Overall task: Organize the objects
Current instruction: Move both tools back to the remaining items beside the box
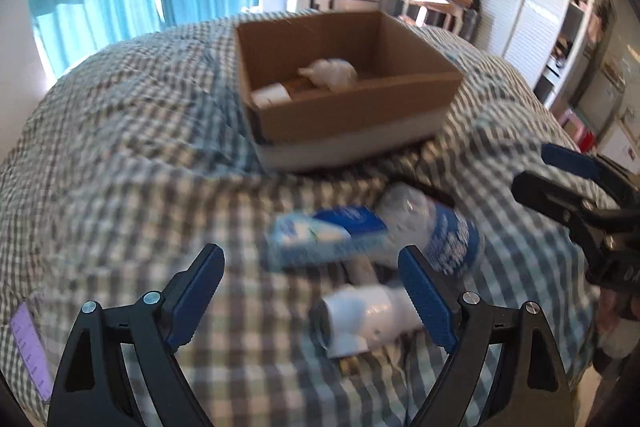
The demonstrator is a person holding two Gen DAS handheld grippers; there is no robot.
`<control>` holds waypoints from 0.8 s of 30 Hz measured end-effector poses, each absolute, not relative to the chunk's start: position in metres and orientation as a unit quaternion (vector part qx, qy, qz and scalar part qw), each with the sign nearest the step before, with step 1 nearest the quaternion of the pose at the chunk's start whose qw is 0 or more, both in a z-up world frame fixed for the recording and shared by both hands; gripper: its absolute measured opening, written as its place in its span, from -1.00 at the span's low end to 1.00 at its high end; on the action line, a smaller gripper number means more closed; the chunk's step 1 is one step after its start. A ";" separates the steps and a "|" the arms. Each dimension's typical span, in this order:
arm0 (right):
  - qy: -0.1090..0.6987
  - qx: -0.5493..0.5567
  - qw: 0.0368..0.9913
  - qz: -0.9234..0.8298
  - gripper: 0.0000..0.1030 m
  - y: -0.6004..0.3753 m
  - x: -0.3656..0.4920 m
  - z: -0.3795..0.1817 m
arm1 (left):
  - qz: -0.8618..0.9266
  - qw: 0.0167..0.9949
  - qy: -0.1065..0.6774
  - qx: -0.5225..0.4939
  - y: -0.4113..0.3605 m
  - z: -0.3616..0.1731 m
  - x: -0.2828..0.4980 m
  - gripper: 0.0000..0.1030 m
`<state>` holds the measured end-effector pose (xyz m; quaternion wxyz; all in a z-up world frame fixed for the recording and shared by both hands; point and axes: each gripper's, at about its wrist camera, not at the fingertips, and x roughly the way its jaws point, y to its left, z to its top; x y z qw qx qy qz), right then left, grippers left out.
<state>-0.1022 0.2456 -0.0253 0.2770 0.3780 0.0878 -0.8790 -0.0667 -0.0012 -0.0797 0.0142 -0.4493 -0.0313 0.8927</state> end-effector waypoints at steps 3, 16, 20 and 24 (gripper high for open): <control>0.078 0.389 0.273 -0.876 0.74 0.251 -0.103 -0.032 | 0.886 0.030 -0.013 -0.463 0.013 -0.097 -0.062 0.77; 0.044 0.410 0.279 -0.867 0.74 0.256 -0.103 -0.041 | 0.857 0.128 0.053 -0.496 0.047 -0.120 -0.074 0.89; 0.040 0.414 0.277 -0.866 0.74 0.257 -0.105 -0.043 | 0.851 0.137 0.067 -0.502 0.055 -0.126 -0.077 0.93; 0.038 0.419 0.276 -0.864 0.74 0.257 -0.106 -0.046 | 0.854 0.133 0.072 -0.497 0.055 -0.126 -0.072 0.86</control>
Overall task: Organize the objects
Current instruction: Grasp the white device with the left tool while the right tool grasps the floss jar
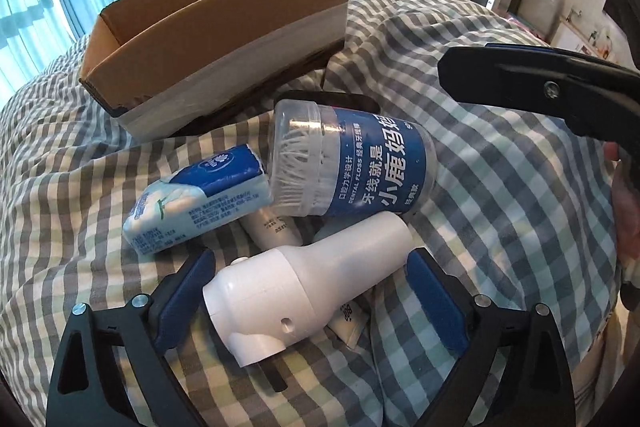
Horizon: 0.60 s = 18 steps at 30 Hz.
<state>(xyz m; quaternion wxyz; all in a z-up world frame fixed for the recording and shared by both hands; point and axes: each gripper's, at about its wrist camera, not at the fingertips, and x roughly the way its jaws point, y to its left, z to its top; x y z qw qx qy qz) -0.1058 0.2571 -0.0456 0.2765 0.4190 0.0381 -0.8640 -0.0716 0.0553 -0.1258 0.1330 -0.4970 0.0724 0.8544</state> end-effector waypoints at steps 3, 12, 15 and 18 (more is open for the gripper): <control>0.032 0.422 0.280 -0.862 0.74 0.258 -0.105 -0.048 | 0.858 0.135 0.075 -0.490 0.054 -0.123 -0.062 0.66; 0.029 0.428 0.275 -0.860 0.74 0.259 -0.106 -0.052 | 0.856 0.153 0.084 -0.487 0.056 -0.120 -0.043 0.11; 0.027 0.427 0.275 -0.861 0.74 0.260 -0.106 -0.053 | 0.858 0.148 0.065 -0.487 0.052 -0.116 -0.041 0.09; 0.024 0.426 0.275 -0.862 0.74 0.261 -0.107 -0.053 | 0.865 0.135 0.038 -0.482 0.042 -0.109 -0.032 0.08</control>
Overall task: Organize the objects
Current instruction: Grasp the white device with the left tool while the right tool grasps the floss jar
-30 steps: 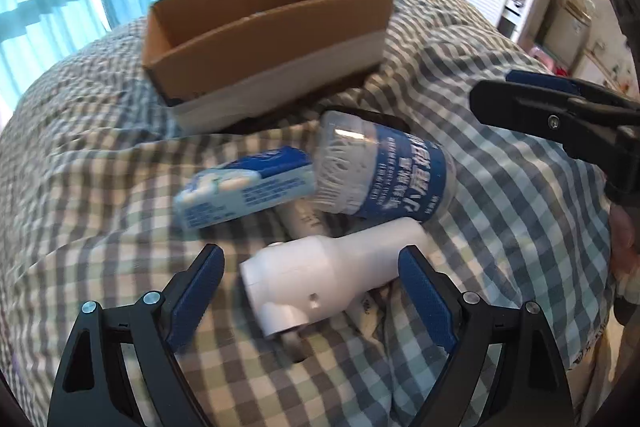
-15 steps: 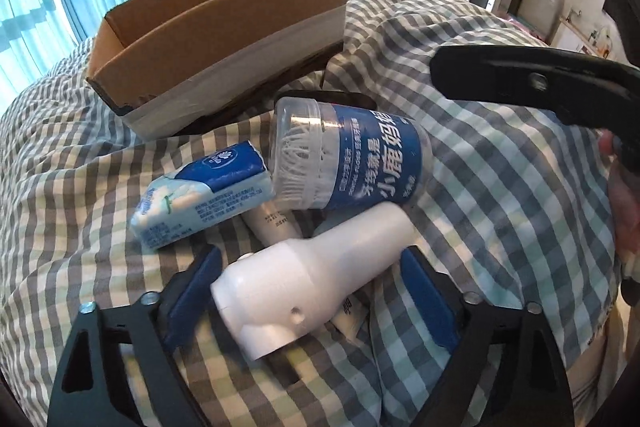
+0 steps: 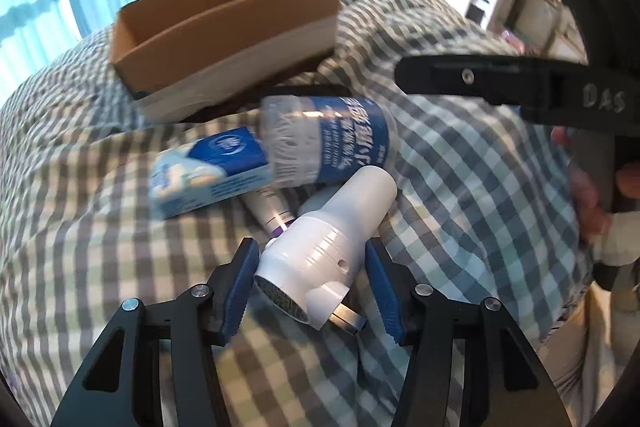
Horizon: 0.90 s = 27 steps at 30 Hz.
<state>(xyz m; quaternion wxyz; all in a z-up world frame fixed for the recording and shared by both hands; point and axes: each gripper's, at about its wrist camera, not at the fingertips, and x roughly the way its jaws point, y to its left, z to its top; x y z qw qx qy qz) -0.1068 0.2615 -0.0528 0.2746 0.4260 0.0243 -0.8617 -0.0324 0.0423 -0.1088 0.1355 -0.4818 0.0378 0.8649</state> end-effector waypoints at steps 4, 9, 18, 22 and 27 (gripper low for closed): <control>0.028 0.424 0.275 -0.862 0.74 0.260 -0.106 -0.053 | 0.877 0.107 0.018 -0.468 0.024 -0.095 -0.023 0.08; 0.056 0.414 0.285 -0.863 0.74 0.247 -0.105 -0.054 | 0.895 0.065 -0.007 -0.441 -0.009 -0.071 -0.019 0.08; 0.171 0.426 0.315 -0.831 0.74 0.187 -0.102 -0.088 | 0.907 0.002 0.007 -0.422 -0.037 -0.058 -0.026 0.08; 0.210 0.444 0.296 -0.819 0.75 0.176 -0.106 -0.106 | 0.902 -0.007 -0.003 -0.431 -0.048 -0.069 -0.029 0.08; 0.233 0.458 0.286 -0.809 0.77 0.166 -0.114 -0.117 | 0.900 -0.001 -0.018 -0.435 -0.049 -0.077 -0.031 0.08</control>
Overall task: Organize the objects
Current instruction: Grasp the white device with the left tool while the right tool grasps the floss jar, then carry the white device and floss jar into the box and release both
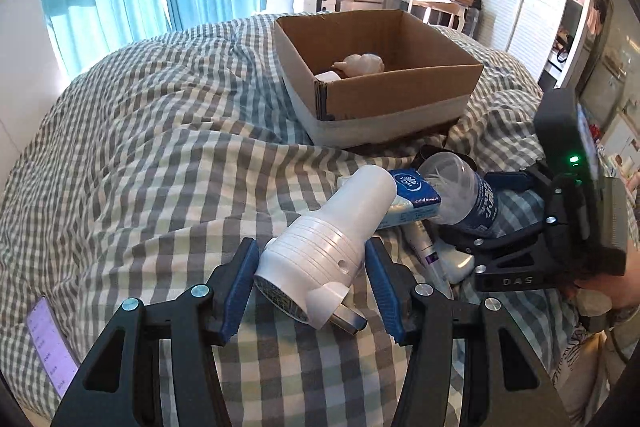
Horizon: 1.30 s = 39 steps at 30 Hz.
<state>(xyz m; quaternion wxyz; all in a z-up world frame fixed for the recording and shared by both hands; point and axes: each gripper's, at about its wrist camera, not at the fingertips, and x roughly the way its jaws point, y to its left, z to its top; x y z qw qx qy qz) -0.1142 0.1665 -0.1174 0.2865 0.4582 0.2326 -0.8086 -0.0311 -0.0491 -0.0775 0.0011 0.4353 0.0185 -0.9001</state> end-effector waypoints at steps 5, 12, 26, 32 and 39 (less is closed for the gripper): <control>0.254 0.442 0.273 -0.816 0.65 0.161 -0.111 -0.118 | -0.901 0.002 0.022 0.433 -0.049 -0.077 -0.031 0.08; 0.221 0.412 0.288 -0.836 0.46 0.182 -0.095 -0.098 | -0.903 0.002 0.044 0.428 -0.054 -0.073 -0.029 0.08; 0.184 0.386 0.314 -0.847 0.29 0.205 -0.063 -0.062 | -0.909 -0.003 0.060 0.412 -0.057 -0.055 -0.024 0.08; 0.194 0.399 0.325 -0.836 0.30 0.193 -0.064 -0.071 | -0.905 -0.005 0.063 0.420 -0.057 -0.060 -0.026 0.08; 0.159 0.443 0.331 -0.818 0.32 0.190 -0.081 -0.092 | -0.899 -0.010 0.068 0.433 -0.056 -0.071 -0.030 0.08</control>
